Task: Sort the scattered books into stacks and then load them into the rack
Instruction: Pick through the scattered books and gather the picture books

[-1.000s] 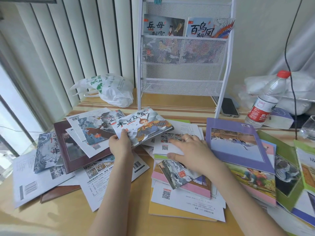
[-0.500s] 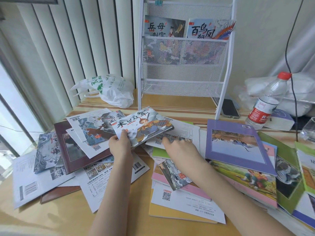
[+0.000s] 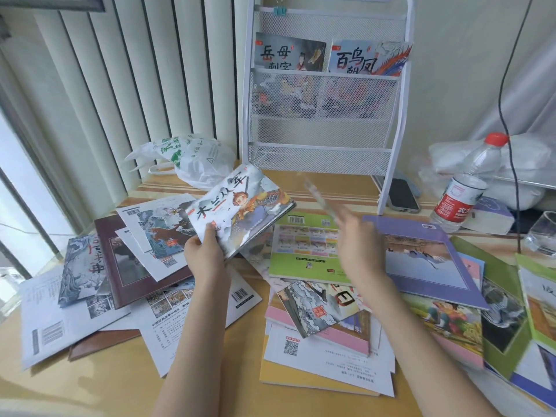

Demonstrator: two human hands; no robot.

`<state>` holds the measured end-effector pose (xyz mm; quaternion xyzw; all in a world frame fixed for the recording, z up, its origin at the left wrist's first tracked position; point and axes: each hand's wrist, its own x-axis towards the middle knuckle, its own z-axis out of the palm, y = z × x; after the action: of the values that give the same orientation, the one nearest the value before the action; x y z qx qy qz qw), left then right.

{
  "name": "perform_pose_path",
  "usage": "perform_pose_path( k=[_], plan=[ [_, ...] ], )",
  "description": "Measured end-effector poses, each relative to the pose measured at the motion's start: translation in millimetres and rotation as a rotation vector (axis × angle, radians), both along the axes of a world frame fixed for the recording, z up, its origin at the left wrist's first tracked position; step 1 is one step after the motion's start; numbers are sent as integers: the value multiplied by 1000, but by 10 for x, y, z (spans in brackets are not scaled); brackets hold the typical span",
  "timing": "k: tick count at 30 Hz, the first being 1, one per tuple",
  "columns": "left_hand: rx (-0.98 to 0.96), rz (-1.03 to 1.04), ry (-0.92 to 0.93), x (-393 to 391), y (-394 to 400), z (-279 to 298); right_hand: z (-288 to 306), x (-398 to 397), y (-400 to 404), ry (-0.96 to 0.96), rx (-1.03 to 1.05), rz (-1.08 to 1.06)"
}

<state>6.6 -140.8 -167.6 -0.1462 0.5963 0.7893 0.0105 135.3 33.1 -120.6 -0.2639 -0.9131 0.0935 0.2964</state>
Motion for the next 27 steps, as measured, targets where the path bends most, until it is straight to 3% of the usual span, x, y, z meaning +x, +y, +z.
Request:
perform_pose_path(
  k=[4, 7, 11, 13, 15, 18, 19, 21, 22, 25, 26, 27],
  plan=[
    [-96, -6, 129, 20, 25, -3, 154, 54, 198, 351, -290, -67],
    [-202, -175, 160, 81, 130, -12, 200, 101, 194, 504, -407, -39],
    [-502, -458, 189, 143, 236, -47, 231, 136, 92, 763, -599, -28],
    [-541, -547, 195, 166, 256, -56, 240, 129, 64, 873, -751, 9],
    [-659, -529, 276, 192, 260, -63, 204, 89, 40, 926, -907, 48],
    [-1118, -346, 499, 286, 262, -76, 51, 7, -3, 945, -1159, 116],
    [-1177, -279, 593, 318, 263, -53, -6, -18, -17, 957, -1229, 136],
    [-976, -202, 709, 320, 258, -21, -87, -40, -44, 952, -1332, 140],
    [-735, -229, 653, 306, 246, 8, -116, -39, -42, 941, -1358, 144],
    [130, -483, 257, 317, 201, 217, -188, 12, 4, 883, -1400, 171],
    [298, -536, 166, 318, 189, 264, -203, 35, 11, 857, -1411, 187],
    [338, -585, 154, 330, 178, 300, -210, 63, 11, 825, -1418, 206]
  ],
)
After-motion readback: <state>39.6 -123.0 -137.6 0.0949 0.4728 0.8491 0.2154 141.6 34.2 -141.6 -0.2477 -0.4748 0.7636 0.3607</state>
